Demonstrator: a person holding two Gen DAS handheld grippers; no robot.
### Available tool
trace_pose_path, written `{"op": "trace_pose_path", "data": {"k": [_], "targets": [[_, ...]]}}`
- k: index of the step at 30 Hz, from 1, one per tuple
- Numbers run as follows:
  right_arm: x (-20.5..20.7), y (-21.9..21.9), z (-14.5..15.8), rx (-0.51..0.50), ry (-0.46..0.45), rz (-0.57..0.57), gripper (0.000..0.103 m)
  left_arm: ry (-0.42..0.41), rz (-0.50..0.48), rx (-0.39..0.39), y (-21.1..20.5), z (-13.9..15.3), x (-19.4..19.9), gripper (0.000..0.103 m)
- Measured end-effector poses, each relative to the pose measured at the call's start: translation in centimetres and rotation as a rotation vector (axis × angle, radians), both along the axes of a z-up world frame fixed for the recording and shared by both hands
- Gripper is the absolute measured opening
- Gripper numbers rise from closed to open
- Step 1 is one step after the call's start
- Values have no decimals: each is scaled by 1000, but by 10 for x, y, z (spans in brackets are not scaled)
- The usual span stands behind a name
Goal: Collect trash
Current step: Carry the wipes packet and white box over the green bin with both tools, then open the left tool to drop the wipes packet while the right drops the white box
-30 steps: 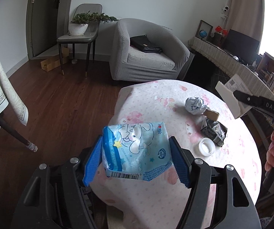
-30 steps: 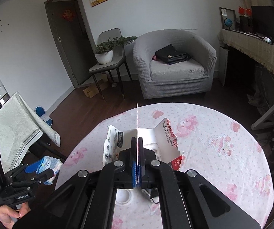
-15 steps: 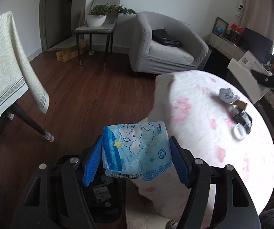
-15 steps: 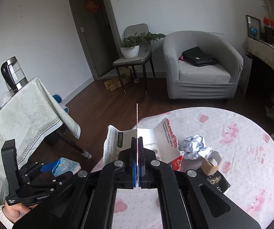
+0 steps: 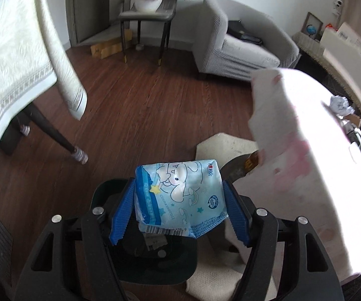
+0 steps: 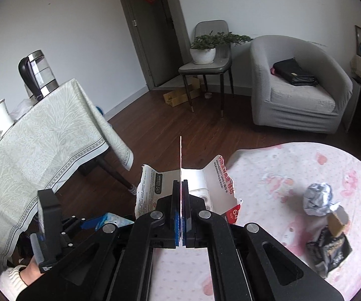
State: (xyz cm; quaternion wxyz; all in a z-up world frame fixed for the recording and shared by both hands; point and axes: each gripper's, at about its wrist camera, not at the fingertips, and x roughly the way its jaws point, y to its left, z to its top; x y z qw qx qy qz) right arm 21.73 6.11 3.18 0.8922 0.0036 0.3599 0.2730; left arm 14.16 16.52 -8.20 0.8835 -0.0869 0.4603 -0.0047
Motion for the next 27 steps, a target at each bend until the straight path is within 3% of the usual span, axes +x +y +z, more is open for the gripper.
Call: {"op": "trace_pose_path", "data": {"k": [18, 27], "targets": [[9, 111, -41, -77, 116, 159, 1, 253, 11, 47, 64, -75, -14, 73], [12, 163, -75, -145, 189, 229, 1, 289, -16, 74, 84, -85, -29, 84]]}}
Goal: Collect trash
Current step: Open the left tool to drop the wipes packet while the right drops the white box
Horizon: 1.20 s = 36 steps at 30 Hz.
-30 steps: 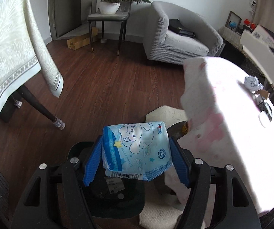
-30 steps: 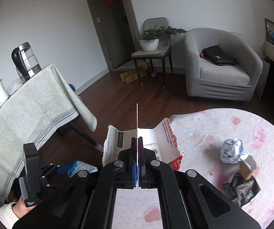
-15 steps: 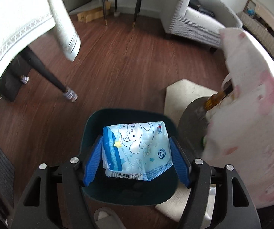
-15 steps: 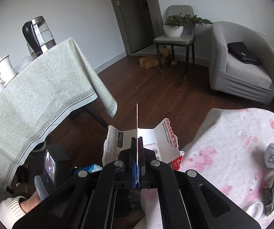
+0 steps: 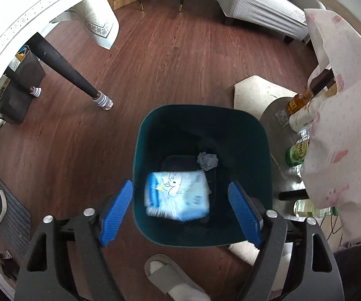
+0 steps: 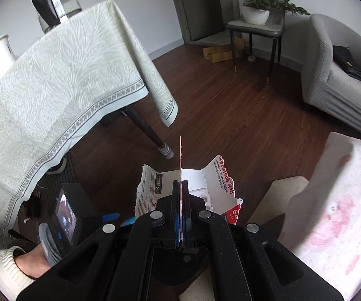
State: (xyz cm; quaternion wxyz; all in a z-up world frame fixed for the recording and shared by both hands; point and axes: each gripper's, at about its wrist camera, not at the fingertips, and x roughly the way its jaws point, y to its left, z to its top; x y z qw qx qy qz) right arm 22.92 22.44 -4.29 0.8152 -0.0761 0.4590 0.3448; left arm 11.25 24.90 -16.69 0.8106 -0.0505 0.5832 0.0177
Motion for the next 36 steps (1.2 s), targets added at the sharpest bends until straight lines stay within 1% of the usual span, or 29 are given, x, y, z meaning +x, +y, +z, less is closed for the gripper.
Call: {"op": "trace_pose_path", "data": {"k": [4, 9, 16, 19, 24, 29, 32, 36], "targets": [[0, 17, -10, -13, 16, 17, 1, -13, 5, -4, 9, 4, -3, 85], [0, 32, -26, -51, 36, 36, 1, -60, 16, -17, 20, 23, -9, 76], [3, 48, -49, -103, 73, 49, 1, -154, 40, -20, 34, 61, -25, 68], [2, 54, -59, -119, 93, 61, 1, -177, 52, -22, 39, 72, -28, 65], [-4, 68, -78, -174, 120, 80, 1, -215, 77, -33, 48, 87, -35, 59], [-12, 78, -102, -224, 148, 99, 1, -263, 88, -52, 53, 107, -41, 49], [-16, 82, -117, -261, 157, 112, 1, -293, 109, -77, 56, 121, -45, 46], [-20, 83, -134, -318, 167, 126, 1, -337, 110, -105, 53, 139, -48, 46]]}}
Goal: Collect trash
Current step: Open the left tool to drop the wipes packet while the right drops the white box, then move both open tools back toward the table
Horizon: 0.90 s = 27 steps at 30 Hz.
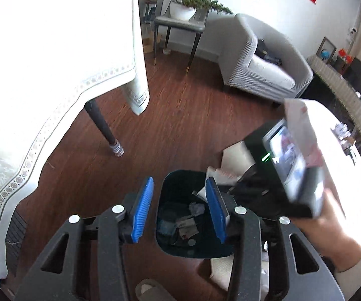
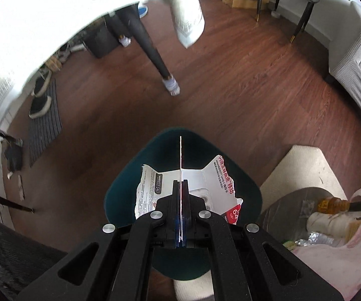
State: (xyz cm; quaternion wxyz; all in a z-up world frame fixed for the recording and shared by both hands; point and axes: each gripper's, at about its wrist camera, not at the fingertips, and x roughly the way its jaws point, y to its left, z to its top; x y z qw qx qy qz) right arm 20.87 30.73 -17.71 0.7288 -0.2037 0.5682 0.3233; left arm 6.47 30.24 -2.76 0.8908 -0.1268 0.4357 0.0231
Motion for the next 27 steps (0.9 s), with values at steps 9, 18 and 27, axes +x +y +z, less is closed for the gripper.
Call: {"op": "trace_pose_path", "data": {"k": [9, 18, 27], "targets": [[-7, 4, -25, -65, 8, 27, 6, -26, -22, -4, -14, 16, 2, 46], [-15, -6, -24, -70, -17, 43, 63, -78, -34, -8, -29, 36, 5, 46], [-14, -37, -1, -20, -11, 11, 58, -175, -45, 4, -52, 72, 2, 48]]}}
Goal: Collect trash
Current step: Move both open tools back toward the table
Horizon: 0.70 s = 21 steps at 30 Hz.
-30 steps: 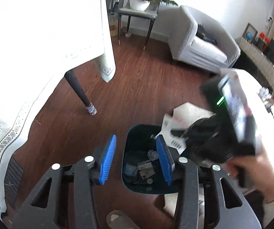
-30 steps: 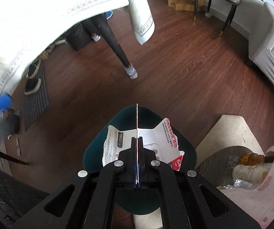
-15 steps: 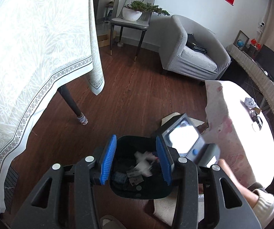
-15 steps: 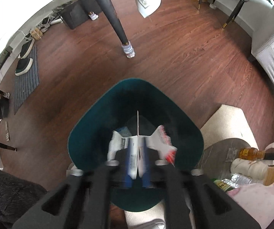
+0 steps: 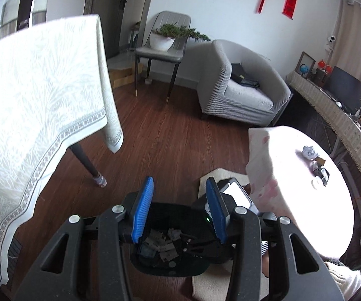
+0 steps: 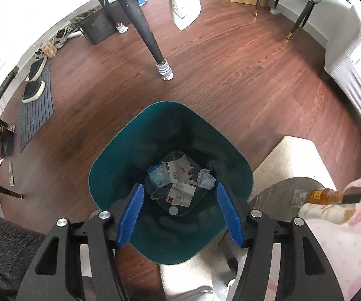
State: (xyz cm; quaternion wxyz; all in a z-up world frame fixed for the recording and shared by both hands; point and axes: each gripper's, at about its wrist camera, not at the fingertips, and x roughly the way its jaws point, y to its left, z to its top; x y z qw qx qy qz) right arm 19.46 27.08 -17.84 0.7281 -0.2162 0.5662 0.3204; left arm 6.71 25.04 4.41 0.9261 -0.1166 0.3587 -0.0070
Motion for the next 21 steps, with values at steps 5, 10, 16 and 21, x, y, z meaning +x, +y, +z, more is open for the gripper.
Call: {"op": "trace_pose_path", "data": {"k": [5, 10, 16, 21], "targets": [[-3, -21, 29, 81, -20, -16, 53, -56, 11, 7, -9, 15, 1, 54], [-6, -43, 72, 186, -92, -39, 52, -80, 15, -5, -20, 20, 9, 57], [-5, -78, 112, 255, -177, -82, 52, -113, -3, -26, -38, 27, 17, 63], [1, -118, 134, 312, -233, -149, 52, -113, -31, -34, -60, 26, 28, 65]]}}
